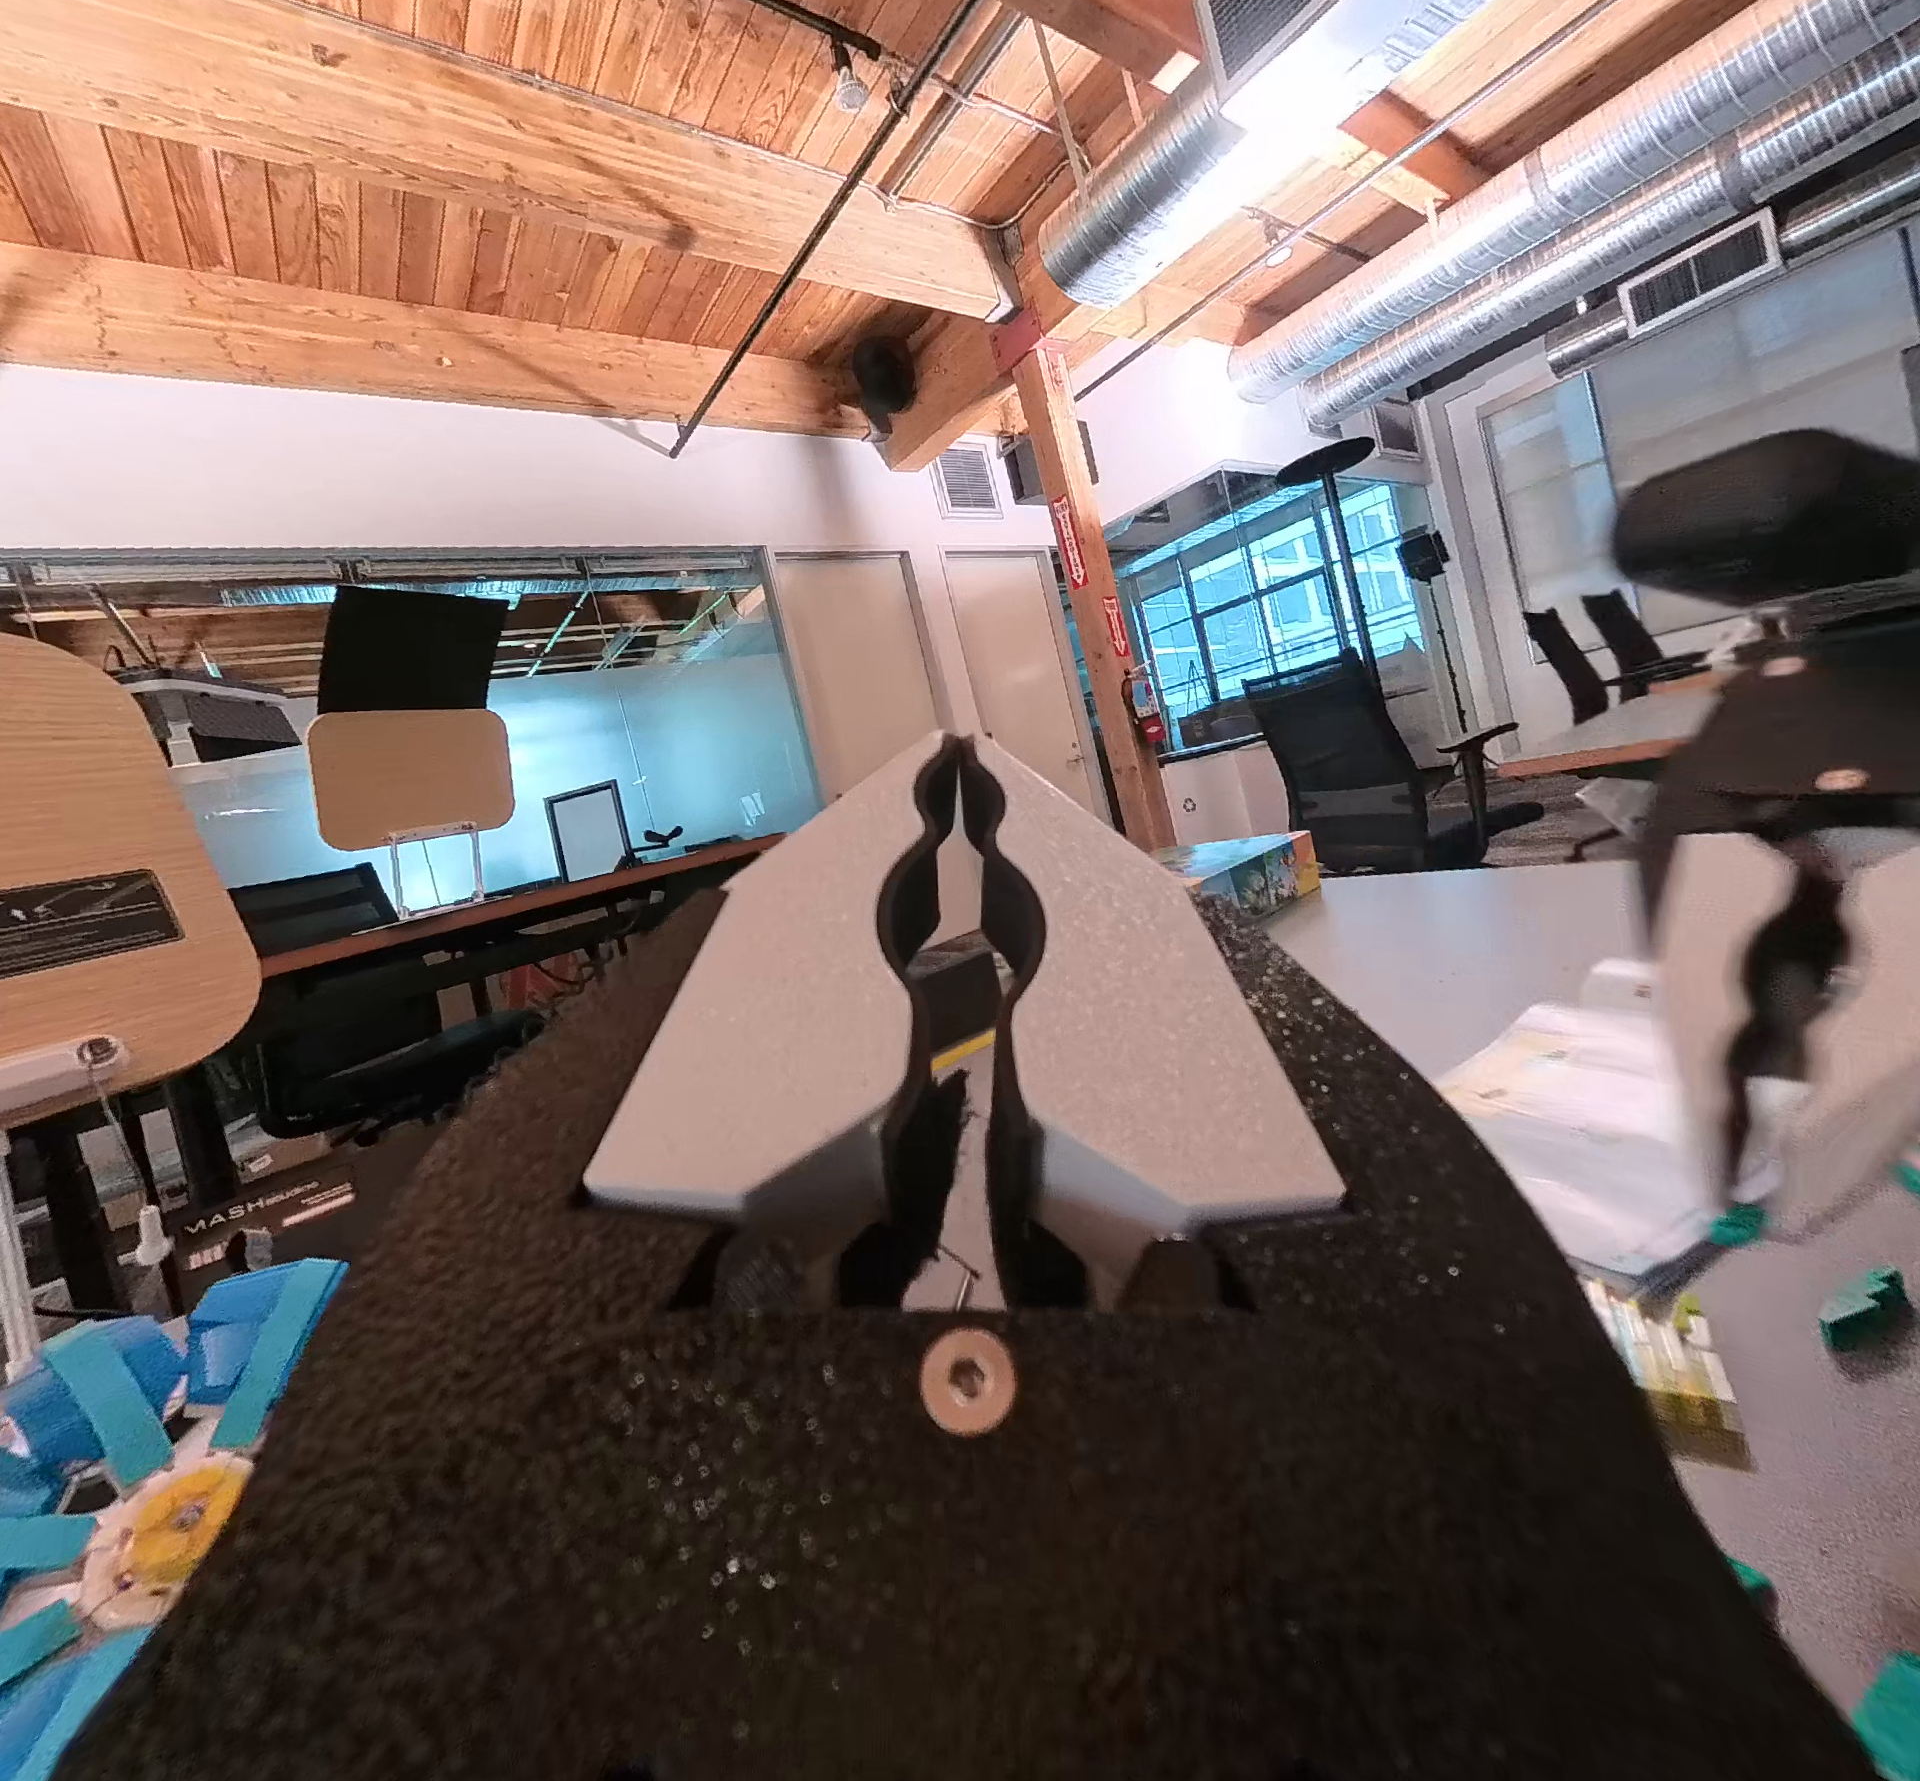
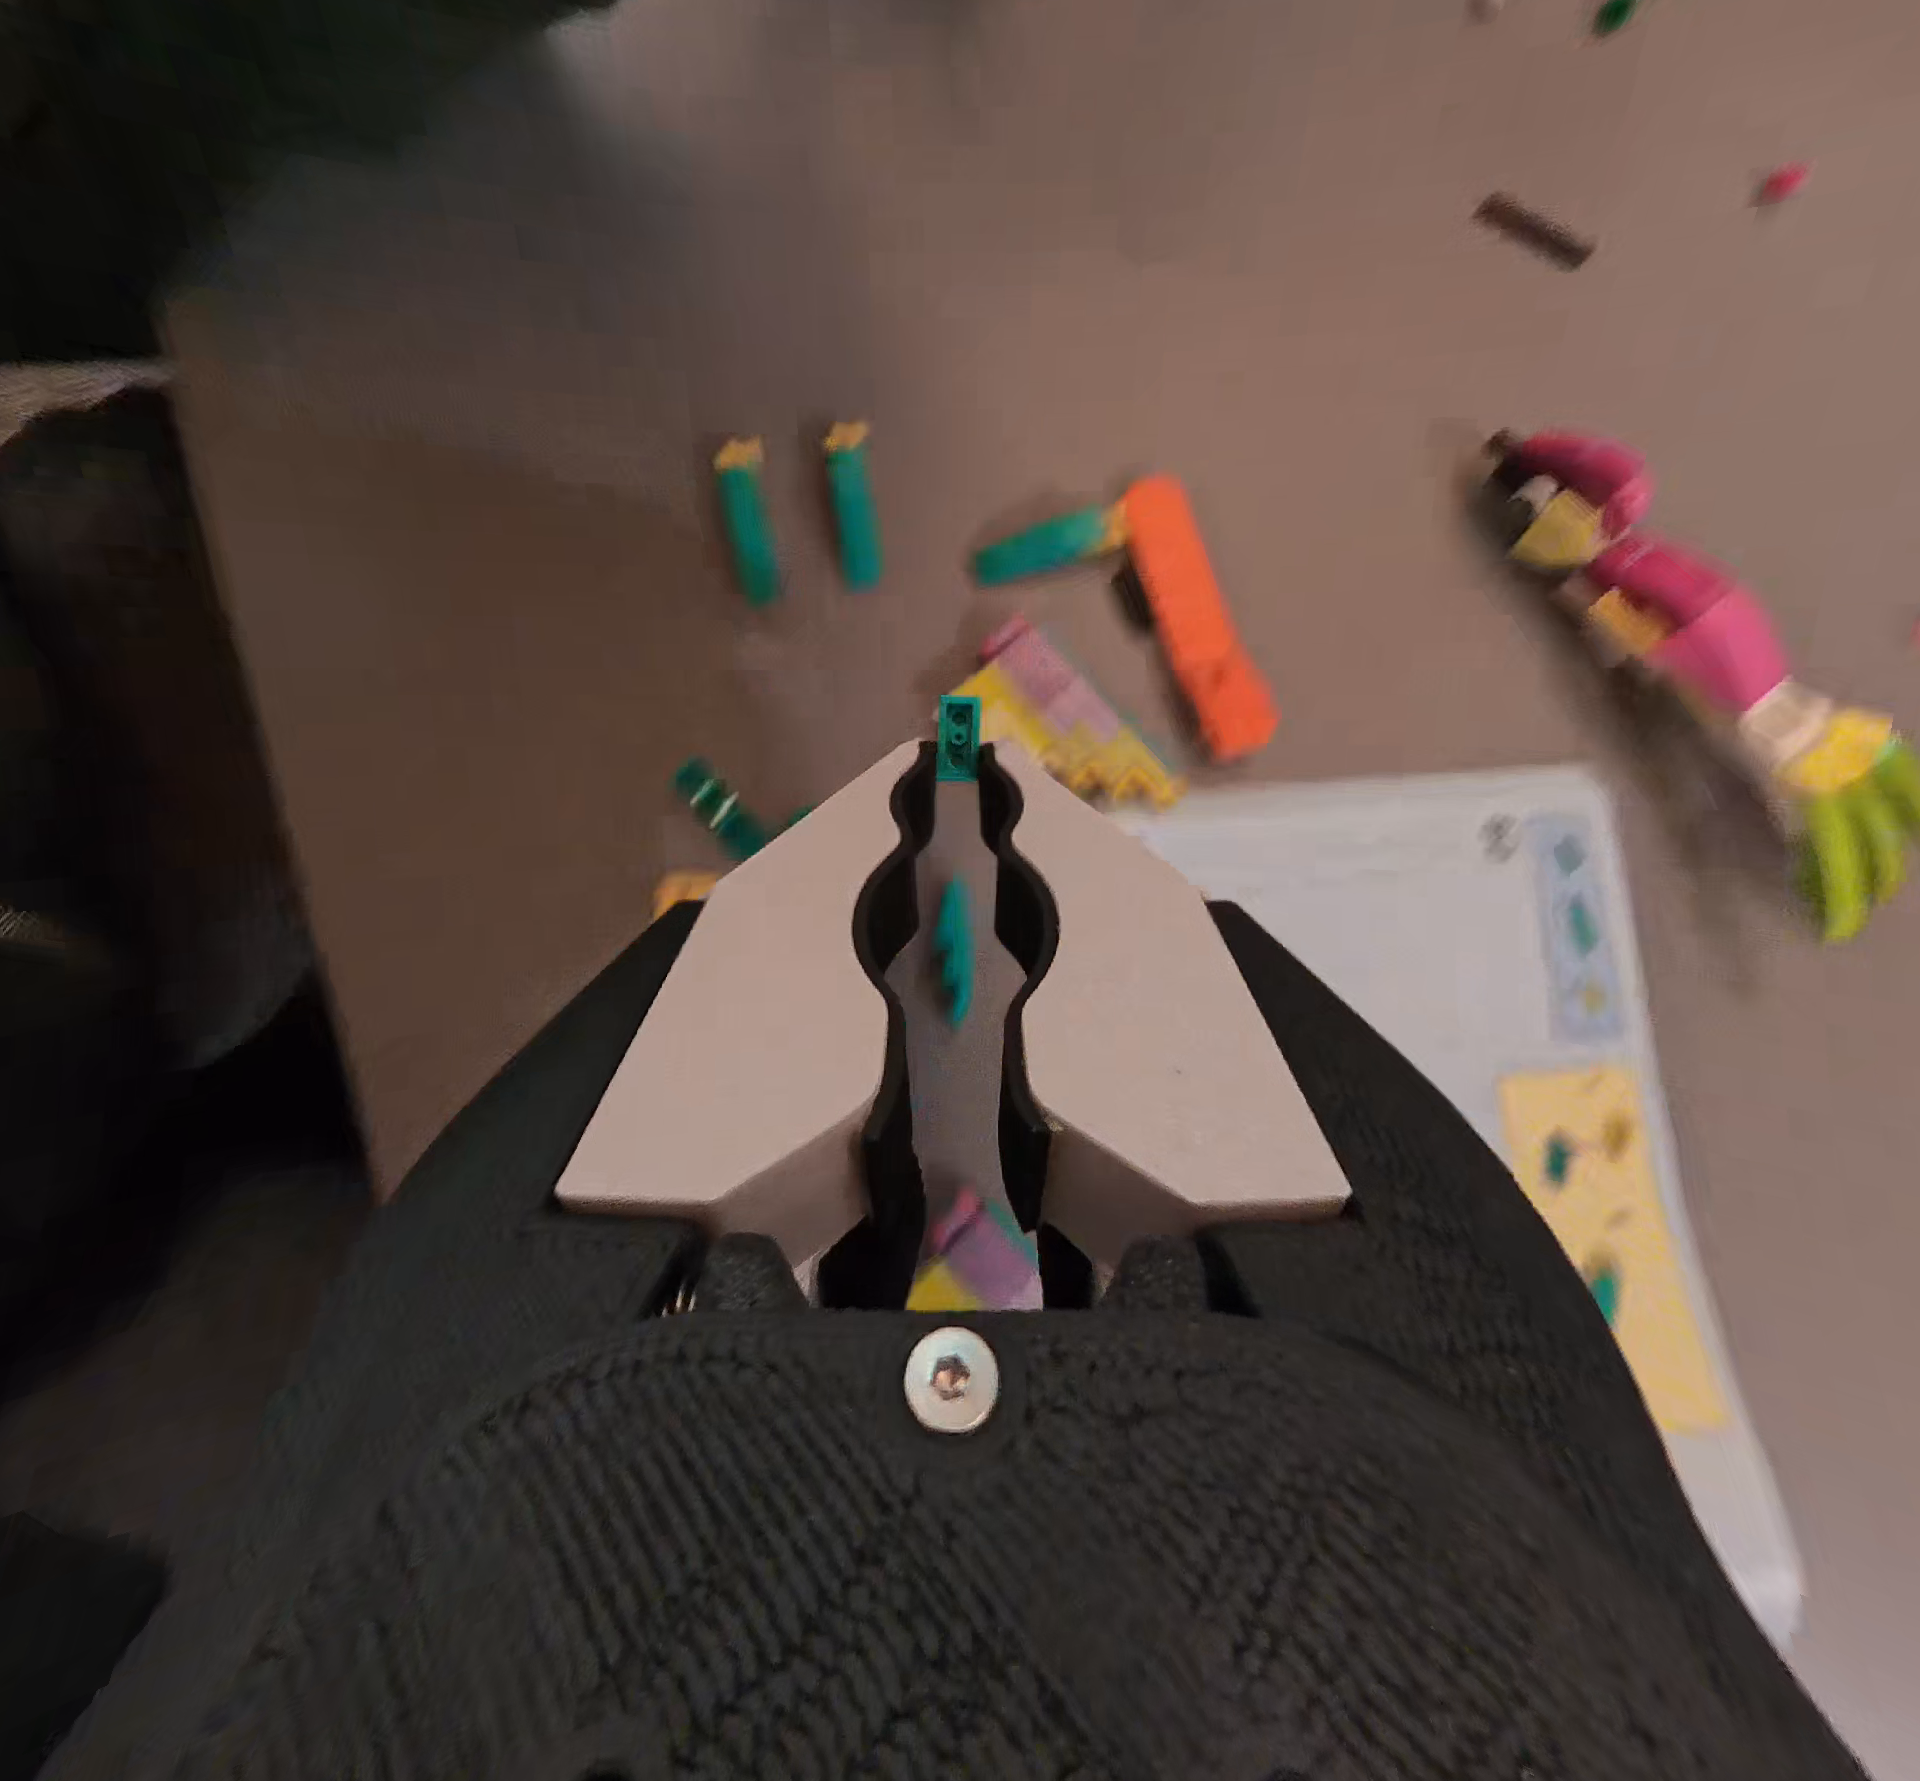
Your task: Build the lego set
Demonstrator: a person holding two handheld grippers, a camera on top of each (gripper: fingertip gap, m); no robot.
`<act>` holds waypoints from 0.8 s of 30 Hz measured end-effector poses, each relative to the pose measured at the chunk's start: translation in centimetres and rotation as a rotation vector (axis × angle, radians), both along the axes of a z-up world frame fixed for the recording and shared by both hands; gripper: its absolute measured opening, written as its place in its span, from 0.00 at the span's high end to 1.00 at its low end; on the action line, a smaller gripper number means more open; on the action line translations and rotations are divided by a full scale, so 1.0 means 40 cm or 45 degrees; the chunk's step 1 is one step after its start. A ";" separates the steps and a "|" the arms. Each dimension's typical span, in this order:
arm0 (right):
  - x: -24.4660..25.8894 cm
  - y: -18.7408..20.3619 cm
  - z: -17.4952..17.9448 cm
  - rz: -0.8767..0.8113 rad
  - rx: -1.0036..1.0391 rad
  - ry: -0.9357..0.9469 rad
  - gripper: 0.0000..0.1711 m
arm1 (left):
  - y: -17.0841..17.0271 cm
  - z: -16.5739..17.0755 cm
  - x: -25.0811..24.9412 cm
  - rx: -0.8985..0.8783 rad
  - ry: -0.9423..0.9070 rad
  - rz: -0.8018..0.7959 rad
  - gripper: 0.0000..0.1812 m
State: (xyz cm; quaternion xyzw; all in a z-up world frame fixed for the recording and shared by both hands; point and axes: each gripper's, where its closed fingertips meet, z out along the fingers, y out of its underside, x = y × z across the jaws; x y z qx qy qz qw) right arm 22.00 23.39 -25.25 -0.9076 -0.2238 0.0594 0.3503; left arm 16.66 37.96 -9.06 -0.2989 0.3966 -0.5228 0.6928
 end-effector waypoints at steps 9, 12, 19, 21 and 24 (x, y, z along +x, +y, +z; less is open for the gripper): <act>-0.041 -0.204 -0.097 -0.118 -0.068 0.051 0.96 | -0.004 -0.003 0.004 -0.002 0.006 -0.008 1.00; -0.056 -0.192 -0.095 -0.132 -0.045 0.101 0.95 | -0.008 -0.005 0.006 0.003 0.012 -0.014 1.00; 0.101 -0.264 0.089 -0.381 0.324 -0.078 0.89 | -0.009 -0.011 0.010 -0.013 0.024 -0.026 1.00; 0.223 -0.327 0.190 -0.635 0.607 -0.154 0.88 | -0.010 -0.009 0.009 -0.010 0.021 -0.025 1.00; 0.378 -0.467 0.276 -1.016 0.963 -0.255 0.87 | -0.012 -0.004 0.004 -0.014 0.007 -0.032 1.00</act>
